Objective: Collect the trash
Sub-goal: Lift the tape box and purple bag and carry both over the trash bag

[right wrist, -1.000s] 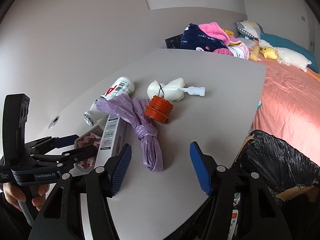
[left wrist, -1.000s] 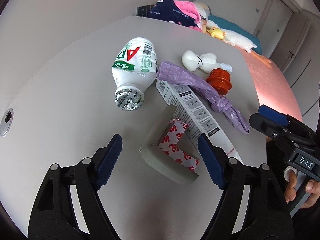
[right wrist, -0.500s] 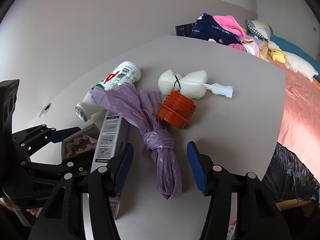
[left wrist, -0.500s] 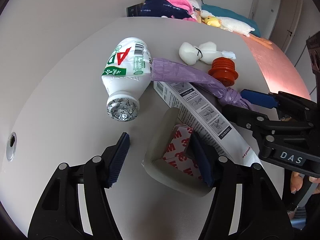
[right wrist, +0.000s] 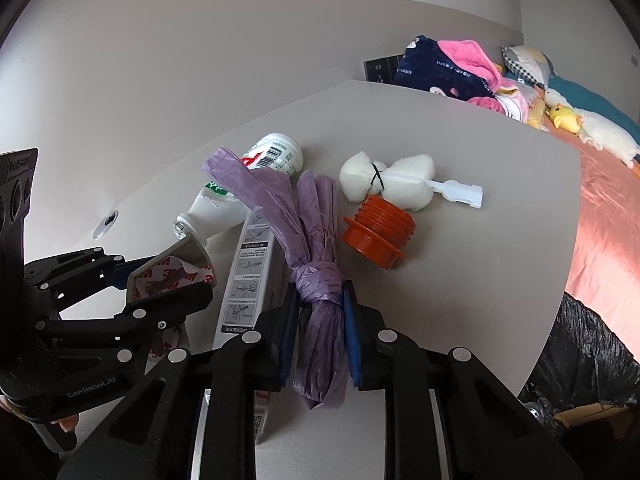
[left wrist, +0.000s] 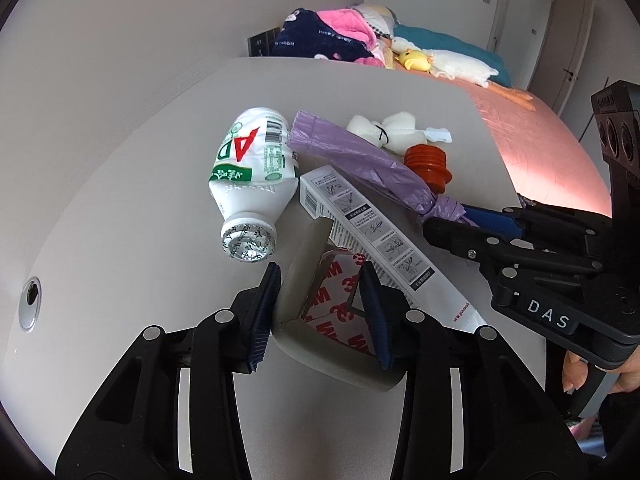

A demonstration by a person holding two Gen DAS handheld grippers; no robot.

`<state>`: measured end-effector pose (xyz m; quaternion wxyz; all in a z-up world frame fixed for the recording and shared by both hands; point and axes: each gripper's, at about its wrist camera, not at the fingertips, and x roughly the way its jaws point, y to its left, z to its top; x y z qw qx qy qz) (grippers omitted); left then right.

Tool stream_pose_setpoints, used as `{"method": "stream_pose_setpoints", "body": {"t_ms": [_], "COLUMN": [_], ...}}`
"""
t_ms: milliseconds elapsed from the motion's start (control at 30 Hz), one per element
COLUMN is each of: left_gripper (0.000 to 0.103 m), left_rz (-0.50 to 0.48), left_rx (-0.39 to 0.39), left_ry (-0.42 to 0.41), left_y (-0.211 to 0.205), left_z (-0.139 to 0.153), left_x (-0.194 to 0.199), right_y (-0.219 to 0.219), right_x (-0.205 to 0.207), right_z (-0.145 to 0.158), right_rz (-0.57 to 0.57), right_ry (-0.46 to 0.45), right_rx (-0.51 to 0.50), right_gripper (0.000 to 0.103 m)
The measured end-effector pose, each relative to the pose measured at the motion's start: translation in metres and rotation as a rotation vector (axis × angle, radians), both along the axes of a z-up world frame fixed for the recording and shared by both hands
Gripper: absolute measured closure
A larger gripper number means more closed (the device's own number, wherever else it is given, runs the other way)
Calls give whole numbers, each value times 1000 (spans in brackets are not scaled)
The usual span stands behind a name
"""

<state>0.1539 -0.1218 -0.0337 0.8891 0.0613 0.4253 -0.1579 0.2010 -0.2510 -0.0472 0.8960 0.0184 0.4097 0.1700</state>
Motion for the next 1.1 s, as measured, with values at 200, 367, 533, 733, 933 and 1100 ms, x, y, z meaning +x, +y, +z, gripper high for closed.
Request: {"method": "stream_pose_setpoints", "body": {"t_ms": [200,367,533,733,933,1100], "left_gripper": [63,63,63,63,63,63], "left_rz": [-6,-3,-10,-23,-37,-46], "left_rx": [-8,-25,-46,-70,-84,-99], "left_ry": [-27,-52,-73,-83,-98,-102], "left_y": [0,1,-1,-7,-16,-24], "left_z": [11,23,34,41,49,52], "left_x": [-5,-9,-16,-26,-37,-49], "right_y": [-1,-8,-19,-29,-42,-54], "right_x": [-10,-19,-30,-42,-57,-69], "right_z": [18,31,38,46,54,59], "right_rz": [-11,-30,-50,-65,-83,-103], "right_ry": [-41,-64,-76,-90,-109,-122], "right_rx": [19,38,64,77,84,96], "right_gripper": [80,80,80,80,80,80]}}
